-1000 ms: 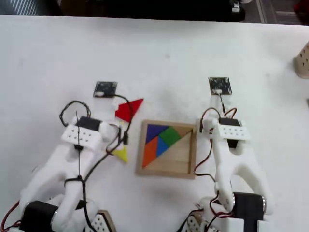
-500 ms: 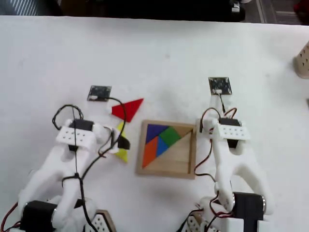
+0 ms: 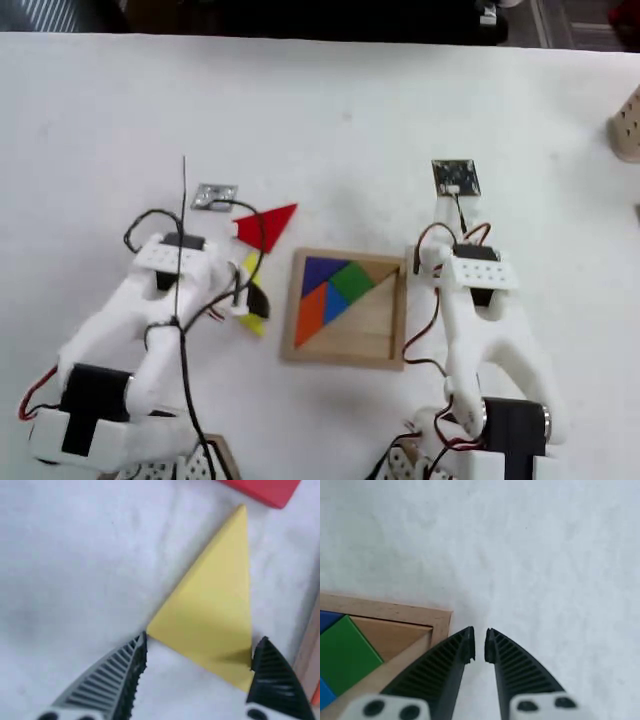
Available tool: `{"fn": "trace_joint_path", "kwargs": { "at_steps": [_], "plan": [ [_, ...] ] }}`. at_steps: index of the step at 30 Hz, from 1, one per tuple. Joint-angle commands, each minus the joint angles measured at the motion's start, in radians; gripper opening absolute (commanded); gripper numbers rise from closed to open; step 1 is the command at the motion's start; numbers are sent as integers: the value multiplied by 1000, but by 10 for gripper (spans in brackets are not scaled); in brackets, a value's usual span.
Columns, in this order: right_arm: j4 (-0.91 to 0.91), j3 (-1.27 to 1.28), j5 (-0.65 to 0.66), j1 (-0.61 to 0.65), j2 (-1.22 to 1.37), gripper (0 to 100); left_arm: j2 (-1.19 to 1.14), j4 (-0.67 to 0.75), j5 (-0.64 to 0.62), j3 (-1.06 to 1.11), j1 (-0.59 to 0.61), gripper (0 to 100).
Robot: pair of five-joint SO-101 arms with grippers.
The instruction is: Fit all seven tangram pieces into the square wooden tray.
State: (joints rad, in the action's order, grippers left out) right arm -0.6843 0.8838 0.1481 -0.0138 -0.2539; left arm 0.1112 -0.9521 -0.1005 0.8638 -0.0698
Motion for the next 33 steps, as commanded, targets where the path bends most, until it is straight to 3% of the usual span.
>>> {"fn": "trace_joint_path", "kwargs": {
  "at_steps": [1,20,33],
  "plan": [
    [10,-28,29,10,-2,45,-2,46,11,-46,12,332],
    [10,-28,29,10,-2,45,-8,80,164,-97,13,331],
    [12,-28,29,10,-2,45,-8,34,166,-75,12,331]
  ]
}}
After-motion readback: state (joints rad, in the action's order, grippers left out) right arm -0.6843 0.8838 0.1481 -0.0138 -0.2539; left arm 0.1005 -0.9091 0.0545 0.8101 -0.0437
